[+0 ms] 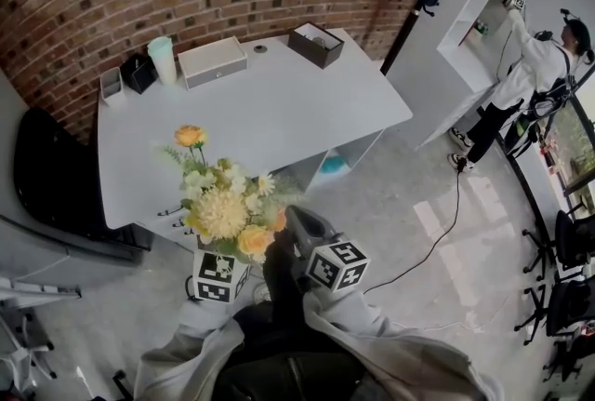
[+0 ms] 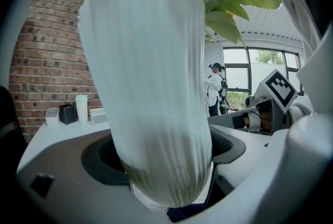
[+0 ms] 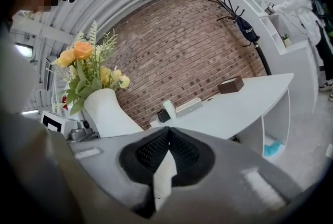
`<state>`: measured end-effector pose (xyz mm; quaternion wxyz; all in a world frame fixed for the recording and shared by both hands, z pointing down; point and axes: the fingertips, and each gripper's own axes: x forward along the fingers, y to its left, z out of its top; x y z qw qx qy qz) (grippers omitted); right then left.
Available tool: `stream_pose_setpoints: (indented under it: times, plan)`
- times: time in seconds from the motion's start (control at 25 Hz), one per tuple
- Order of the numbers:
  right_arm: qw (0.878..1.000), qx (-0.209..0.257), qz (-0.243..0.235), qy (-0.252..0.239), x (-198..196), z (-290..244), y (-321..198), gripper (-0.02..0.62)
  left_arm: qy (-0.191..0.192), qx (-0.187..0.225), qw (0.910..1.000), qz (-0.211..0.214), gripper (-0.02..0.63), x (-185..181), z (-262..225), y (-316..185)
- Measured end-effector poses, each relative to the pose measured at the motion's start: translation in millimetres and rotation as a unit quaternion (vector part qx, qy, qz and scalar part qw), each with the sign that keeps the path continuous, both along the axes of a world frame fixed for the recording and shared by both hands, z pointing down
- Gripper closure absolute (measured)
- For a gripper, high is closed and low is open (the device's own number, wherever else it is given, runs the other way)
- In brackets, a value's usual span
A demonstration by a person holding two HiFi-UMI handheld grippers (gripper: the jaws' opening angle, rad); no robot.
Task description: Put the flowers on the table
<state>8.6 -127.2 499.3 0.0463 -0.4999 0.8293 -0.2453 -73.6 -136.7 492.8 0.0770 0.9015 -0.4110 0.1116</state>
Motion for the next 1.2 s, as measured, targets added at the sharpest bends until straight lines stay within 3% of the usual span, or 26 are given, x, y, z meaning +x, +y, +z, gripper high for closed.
stream_pose_setpoints:
  times: [0.52,0.84,1.2]
  plan:
    - [1.000,0.000,0.008,0.004,15.7,-12.3,-84.8,0.595,-0.006,-0.006,0.9999,-0.008,0.153,11.5,-6.1,-84.0]
    - [0.999,0.001,0.028,0.017,39.3,-19.0,-163.9,0.595,-0.004,-0.005,0.9999,-0.016,0.153,25.1,-10.8,-158.9]
    - [1.000,-0.002,0.010,0.019,52.5,-15.4,-248.7,0.595,-0.011,-0.004,0.9998,-0.019,0.153,43.9,3.2,-244.4]
